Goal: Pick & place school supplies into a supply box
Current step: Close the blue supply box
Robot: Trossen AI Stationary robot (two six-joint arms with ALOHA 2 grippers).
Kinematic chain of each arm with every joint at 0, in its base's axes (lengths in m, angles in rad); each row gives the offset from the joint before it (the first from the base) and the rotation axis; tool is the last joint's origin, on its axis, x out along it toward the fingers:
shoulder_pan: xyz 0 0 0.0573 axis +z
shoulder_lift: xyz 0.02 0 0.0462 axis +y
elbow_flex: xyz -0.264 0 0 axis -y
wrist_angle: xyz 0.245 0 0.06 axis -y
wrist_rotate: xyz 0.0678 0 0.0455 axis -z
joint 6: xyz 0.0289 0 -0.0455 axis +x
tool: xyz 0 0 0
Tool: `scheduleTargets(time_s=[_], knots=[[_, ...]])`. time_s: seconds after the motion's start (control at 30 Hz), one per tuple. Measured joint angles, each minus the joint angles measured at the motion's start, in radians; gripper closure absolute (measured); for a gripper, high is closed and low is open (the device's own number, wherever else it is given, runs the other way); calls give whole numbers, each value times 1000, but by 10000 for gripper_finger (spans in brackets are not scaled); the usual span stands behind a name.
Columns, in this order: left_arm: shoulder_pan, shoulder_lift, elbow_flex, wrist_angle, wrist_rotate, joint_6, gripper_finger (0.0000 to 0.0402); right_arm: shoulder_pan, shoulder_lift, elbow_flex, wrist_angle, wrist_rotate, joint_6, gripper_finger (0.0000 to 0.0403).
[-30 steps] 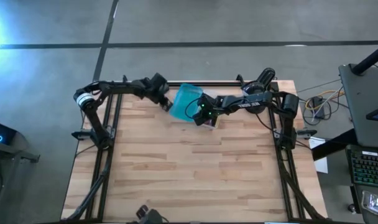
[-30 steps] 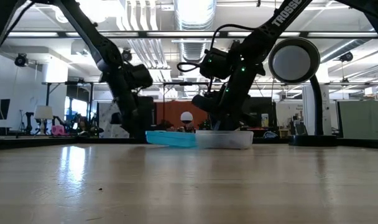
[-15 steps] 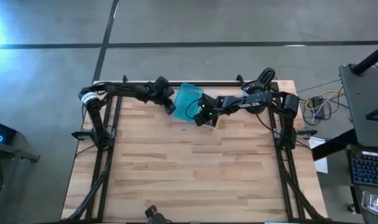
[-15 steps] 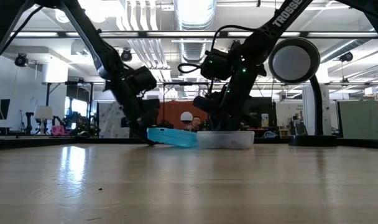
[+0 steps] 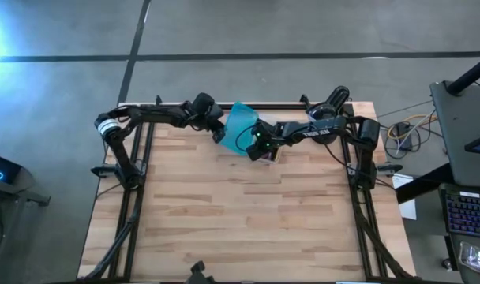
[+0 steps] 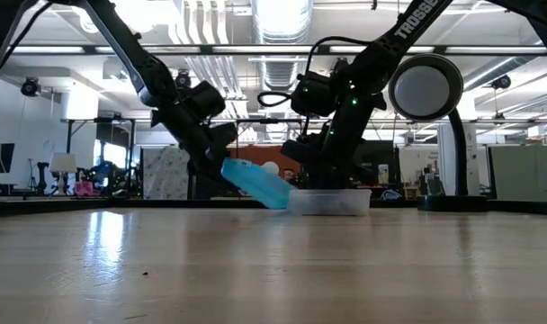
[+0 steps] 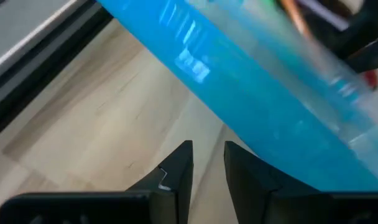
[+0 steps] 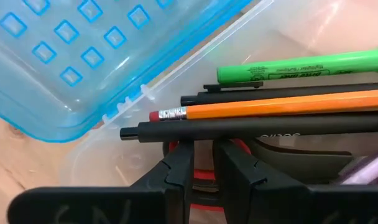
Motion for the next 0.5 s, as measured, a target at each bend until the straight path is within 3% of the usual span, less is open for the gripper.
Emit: scheduleTargets(time_s=[0.23,0.5], knots=[[-6,-18,1,60,131,-26,326,0,-50,0,6,21,-40,349],[-9,-18,28,128,144,-60,326,0,-94,0,-77,32,-59,349]])
